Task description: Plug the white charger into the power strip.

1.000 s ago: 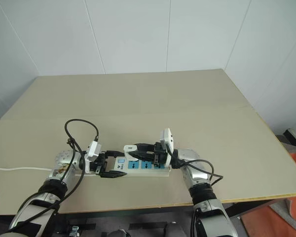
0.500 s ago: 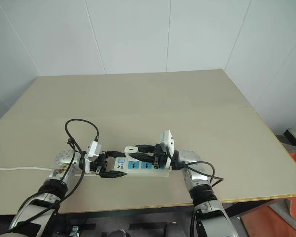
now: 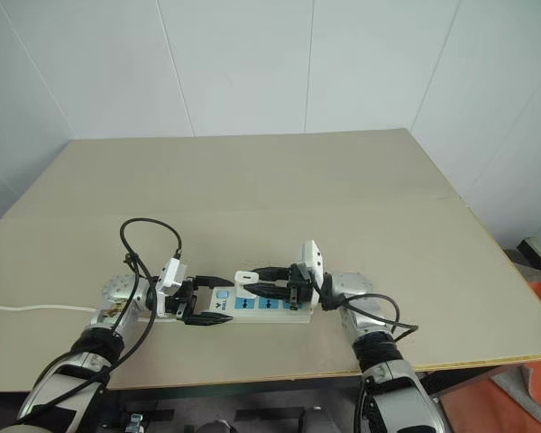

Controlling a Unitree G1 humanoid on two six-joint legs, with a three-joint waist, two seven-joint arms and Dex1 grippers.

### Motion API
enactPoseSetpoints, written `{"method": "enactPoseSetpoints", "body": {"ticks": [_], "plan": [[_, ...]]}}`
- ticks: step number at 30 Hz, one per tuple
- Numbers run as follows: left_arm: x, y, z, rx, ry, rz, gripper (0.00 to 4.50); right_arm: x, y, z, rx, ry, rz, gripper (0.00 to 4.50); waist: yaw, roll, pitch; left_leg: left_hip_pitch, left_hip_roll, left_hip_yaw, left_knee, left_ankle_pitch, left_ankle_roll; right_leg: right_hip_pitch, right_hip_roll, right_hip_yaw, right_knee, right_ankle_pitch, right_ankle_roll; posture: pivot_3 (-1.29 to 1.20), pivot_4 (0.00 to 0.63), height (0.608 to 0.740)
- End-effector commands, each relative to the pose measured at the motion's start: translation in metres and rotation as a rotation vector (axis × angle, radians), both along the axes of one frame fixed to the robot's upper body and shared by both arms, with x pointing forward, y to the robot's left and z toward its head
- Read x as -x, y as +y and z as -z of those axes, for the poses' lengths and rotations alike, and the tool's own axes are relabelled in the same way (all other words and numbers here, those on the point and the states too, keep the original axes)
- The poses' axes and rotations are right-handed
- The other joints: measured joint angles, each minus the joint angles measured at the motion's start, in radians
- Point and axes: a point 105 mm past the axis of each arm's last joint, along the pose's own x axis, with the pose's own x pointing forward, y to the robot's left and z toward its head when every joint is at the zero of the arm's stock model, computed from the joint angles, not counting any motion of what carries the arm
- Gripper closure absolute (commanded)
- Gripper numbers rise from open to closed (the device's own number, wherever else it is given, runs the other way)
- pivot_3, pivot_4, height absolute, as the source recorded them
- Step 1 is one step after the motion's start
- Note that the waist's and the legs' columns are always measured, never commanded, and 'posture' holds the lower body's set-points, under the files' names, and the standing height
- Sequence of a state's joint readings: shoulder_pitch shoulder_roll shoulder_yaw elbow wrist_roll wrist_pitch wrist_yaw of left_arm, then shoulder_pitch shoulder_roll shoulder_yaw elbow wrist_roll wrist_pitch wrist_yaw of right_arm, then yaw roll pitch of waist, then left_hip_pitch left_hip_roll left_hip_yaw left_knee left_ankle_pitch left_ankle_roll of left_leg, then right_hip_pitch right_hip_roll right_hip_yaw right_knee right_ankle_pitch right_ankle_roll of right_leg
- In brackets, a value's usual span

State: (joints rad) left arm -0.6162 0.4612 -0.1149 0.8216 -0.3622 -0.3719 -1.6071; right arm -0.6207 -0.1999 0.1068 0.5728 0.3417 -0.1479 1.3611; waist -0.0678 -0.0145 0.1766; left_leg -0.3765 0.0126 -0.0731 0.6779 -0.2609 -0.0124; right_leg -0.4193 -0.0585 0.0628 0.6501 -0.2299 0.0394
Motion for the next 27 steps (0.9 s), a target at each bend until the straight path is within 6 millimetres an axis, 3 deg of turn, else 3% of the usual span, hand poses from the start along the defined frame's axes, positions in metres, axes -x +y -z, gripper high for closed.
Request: {"method": "enactPoseSetpoints", "body": {"ticks": [1,8,27], "plan": [[-0.002,0.004,-0.005,-0.004,-0.025,-0.002,1.24,-0.005,-0.005,0.004,0.050,-0.014,0.015,3.40,0.000,0.000,0.000,0.000,0.000,0.000,0.000,0.000,0.000,0.000,0.000,0.000,0.000,0.000,0.000,0.00,0.150,0.740],[-0.001,0.005,-0.005,-0.003,-0.027,-0.005,1.24,-0.008,0.007,-0.006,0.092,-0.069,-0.036,3.40,-0.002,0.000,0.000,0.000,0.000,0.000,0.000,0.000,0.000,-0.001,0.000,0.000,0.001,0.000,0.000,0.00,0.150,0.740],[0.002,0.004,-0.003,0.008,-0.025,-0.006,1.24,-0.008,0.008,0.032,0.308,0.016,-0.023,3.40,-0.005,0.000,-0.001,0.004,0.000,0.001,-0.002,0.000,0.000,0.001,0.001,0.002,0.002,0.000,-0.001,0.00,0.150,0.740]]}}
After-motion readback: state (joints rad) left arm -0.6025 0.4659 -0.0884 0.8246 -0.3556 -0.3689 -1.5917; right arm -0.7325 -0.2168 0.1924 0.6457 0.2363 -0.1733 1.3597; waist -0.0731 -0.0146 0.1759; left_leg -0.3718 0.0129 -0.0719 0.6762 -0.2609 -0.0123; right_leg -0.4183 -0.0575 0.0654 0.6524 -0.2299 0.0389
